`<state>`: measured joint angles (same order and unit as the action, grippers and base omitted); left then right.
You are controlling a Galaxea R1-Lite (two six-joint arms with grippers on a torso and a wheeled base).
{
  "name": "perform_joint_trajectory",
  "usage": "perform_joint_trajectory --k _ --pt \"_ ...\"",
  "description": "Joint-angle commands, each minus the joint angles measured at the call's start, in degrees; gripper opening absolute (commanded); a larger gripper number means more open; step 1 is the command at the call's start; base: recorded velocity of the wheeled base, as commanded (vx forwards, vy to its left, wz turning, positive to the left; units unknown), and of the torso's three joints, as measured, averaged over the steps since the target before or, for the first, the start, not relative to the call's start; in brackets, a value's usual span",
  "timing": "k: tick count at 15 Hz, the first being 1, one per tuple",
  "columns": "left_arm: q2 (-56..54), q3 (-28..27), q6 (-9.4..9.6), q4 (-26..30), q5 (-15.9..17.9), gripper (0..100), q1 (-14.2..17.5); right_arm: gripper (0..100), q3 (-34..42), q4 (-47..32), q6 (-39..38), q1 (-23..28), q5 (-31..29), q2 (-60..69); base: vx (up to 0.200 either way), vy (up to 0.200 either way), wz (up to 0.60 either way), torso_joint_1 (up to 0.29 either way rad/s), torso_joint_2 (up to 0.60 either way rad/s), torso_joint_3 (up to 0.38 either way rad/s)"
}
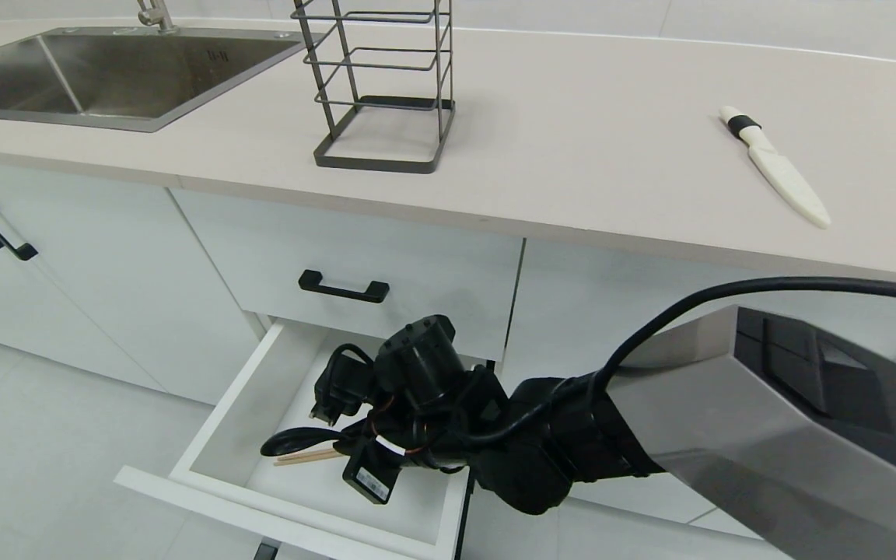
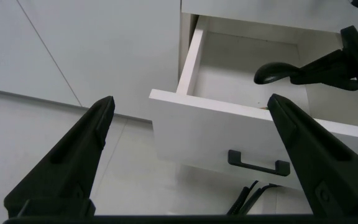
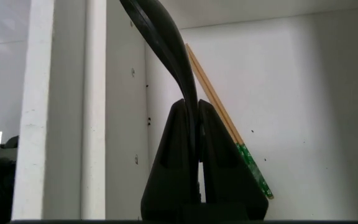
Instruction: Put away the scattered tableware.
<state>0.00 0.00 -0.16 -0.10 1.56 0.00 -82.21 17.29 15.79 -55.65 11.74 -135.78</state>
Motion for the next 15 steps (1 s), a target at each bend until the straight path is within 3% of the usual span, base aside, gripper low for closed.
perform_joint_trajectory --k 1,15 --pt "0.09 0.0 -0.02 0.01 0.02 100 0.0 0 -0.23 -0.06 0.03 0.28 0.04 -1.07 0.0 0.0 0.0 0.0 0.0 0.0" --pt "0.09 0.0 -0.11 0.01 0.02 100 0.0 0 -5.68 -1.73 0.03 1.25 -1.19 -7.22 0.0 0.0 0.0 0.0 0.0 0.0"
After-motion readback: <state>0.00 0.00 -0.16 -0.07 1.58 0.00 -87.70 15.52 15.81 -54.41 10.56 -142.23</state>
